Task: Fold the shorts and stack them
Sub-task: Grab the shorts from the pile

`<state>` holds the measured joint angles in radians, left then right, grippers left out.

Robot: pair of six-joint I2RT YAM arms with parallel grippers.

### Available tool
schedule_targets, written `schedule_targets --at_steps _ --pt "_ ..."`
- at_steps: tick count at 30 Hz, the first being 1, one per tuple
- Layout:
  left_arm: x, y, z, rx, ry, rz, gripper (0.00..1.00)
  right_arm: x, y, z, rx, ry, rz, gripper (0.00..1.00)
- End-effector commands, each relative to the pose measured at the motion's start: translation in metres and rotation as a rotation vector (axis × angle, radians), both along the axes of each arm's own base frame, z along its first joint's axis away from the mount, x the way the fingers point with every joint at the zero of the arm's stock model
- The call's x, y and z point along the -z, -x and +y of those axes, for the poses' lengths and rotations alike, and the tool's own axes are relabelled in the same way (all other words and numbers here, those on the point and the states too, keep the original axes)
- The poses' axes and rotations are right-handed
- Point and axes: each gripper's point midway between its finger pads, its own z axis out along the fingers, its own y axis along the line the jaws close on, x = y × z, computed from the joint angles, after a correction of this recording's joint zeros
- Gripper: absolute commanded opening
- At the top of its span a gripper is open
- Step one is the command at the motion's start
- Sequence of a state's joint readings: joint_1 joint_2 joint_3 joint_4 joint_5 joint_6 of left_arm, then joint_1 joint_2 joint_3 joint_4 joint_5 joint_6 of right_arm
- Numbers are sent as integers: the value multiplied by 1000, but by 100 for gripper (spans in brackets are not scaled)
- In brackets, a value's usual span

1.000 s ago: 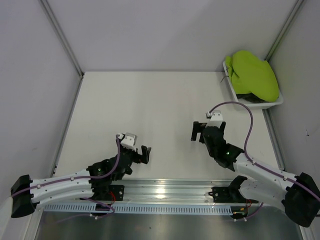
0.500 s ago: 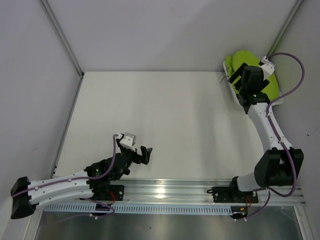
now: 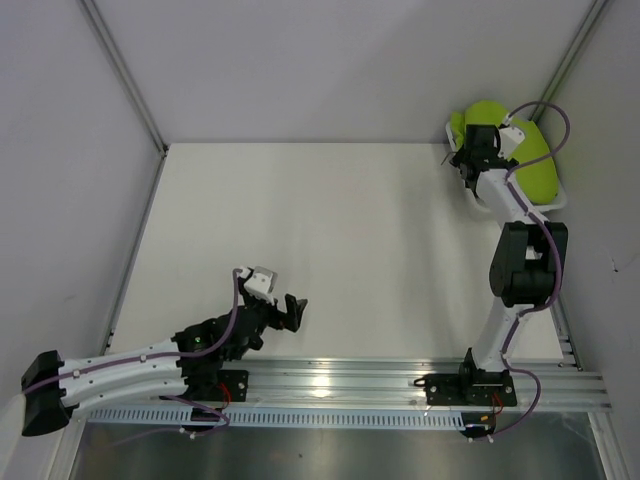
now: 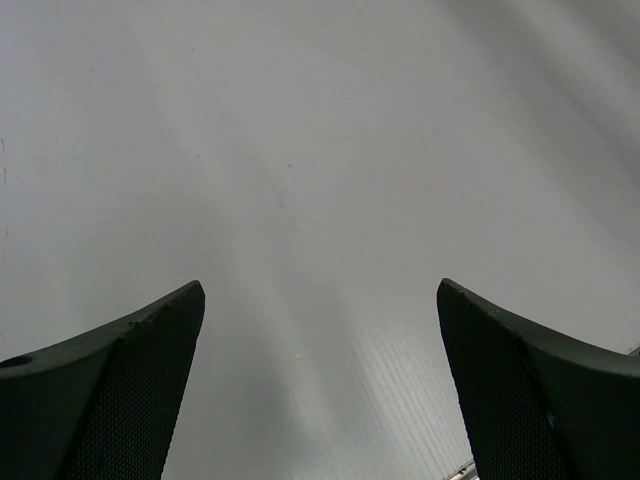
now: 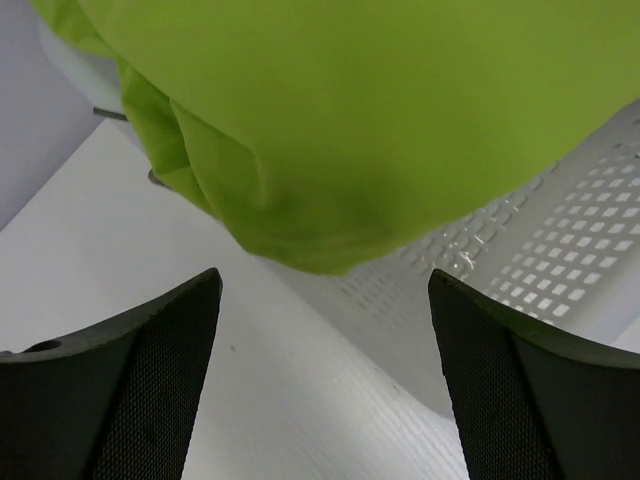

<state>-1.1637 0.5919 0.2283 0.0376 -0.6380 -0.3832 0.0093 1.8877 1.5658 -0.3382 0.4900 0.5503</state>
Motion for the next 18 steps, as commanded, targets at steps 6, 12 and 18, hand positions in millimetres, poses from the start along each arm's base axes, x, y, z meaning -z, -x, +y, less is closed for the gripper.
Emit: schedule_targets --at_steps 6,12,18 --pt "-10 -2 -8 14 31 -15 99 -4 -34 -30 138 127 -9 76" --pt "-10 -3 -10 18 19 -12 99 3 -39 -52 174 153 18 23" --pt "-7 -4 -12 19 1 -11 99 -66 -32 -44 149 131 -122 0"
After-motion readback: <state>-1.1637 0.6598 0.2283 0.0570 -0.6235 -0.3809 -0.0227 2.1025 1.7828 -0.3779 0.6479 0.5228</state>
